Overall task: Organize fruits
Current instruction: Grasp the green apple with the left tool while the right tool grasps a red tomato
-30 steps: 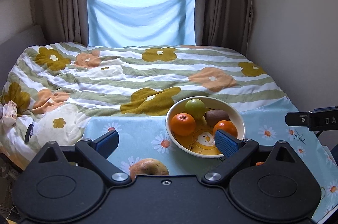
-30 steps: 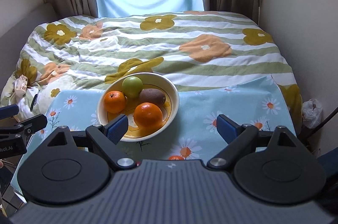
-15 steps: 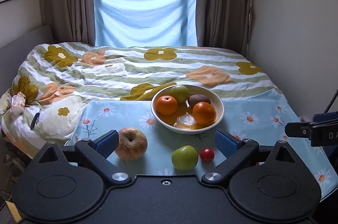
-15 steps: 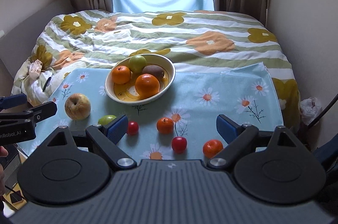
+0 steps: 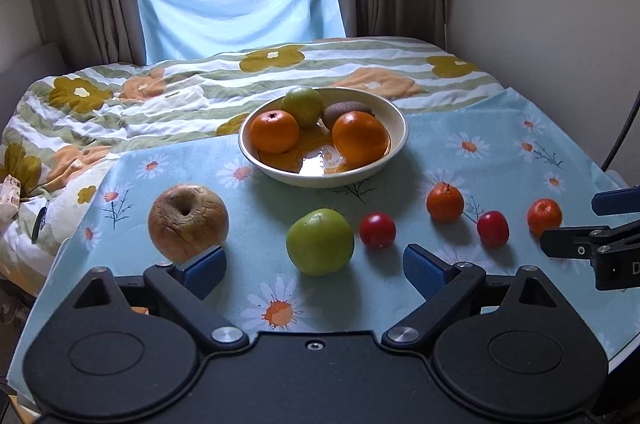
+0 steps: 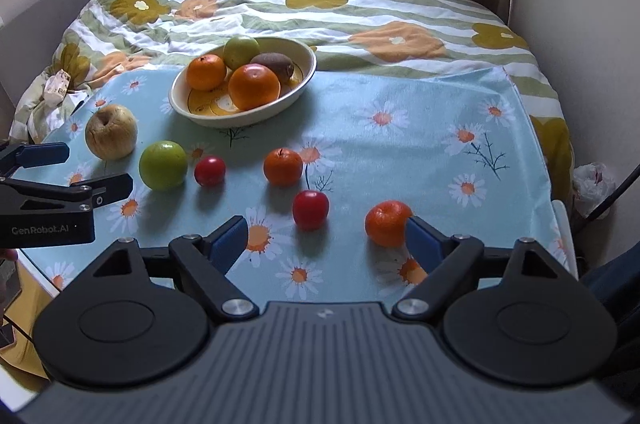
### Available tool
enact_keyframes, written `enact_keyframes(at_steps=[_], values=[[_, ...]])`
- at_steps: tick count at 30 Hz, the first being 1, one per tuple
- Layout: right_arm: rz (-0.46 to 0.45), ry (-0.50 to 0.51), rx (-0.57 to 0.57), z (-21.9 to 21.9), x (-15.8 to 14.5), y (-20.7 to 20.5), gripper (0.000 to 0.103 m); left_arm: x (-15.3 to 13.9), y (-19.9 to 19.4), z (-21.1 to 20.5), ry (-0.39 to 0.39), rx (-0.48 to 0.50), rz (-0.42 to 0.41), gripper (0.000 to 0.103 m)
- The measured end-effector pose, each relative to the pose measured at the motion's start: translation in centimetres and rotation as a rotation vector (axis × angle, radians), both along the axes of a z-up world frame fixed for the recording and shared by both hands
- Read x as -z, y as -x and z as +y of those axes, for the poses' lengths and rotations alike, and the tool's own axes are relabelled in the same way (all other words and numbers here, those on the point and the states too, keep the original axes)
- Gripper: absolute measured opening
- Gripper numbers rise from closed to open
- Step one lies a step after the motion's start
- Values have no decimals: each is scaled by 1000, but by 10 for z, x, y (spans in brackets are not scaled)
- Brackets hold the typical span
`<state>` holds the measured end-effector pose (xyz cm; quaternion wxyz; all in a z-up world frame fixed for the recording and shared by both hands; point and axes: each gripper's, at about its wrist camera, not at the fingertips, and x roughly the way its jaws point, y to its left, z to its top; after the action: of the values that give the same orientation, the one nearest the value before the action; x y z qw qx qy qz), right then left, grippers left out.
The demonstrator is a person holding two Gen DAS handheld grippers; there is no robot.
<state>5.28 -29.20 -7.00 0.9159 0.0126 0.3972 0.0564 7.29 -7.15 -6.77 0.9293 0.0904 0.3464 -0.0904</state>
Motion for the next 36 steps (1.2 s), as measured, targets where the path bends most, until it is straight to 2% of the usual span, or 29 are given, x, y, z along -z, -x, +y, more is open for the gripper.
enact_keyframes(at_steps=[8, 10, 17, 21, 22, 27, 31, 36], values=[[35, -6, 1, 15, 33, -19, 79, 26, -32, -8, -35, 34, 23, 88], [41, -10, 5, 17, 37, -25, 78, 31, -40, -9, -33, 44, 40, 82], [46, 4, 9, 23, 42, -37, 72, 40, -54, -9, -38, 45, 67, 77], [56, 9, 13, 23, 46, -42, 70, 43, -59, -9, -37, 45, 83, 61], [59, 10, 12, 23, 47, -44, 67, 43, -60, -8, -27, 45, 89, 59], [62, 18, 11, 24, 50, -48, 63, 43, -59, -7, -21, 47, 88, 59], [66, 16, 10, 24, 53, -51, 53, 43, -57, -7, -23, 50, 89, 59], [55, 18, 12, 23, 54, -55, 53, 42, -51, -4, -18, 40, 97, 58]])
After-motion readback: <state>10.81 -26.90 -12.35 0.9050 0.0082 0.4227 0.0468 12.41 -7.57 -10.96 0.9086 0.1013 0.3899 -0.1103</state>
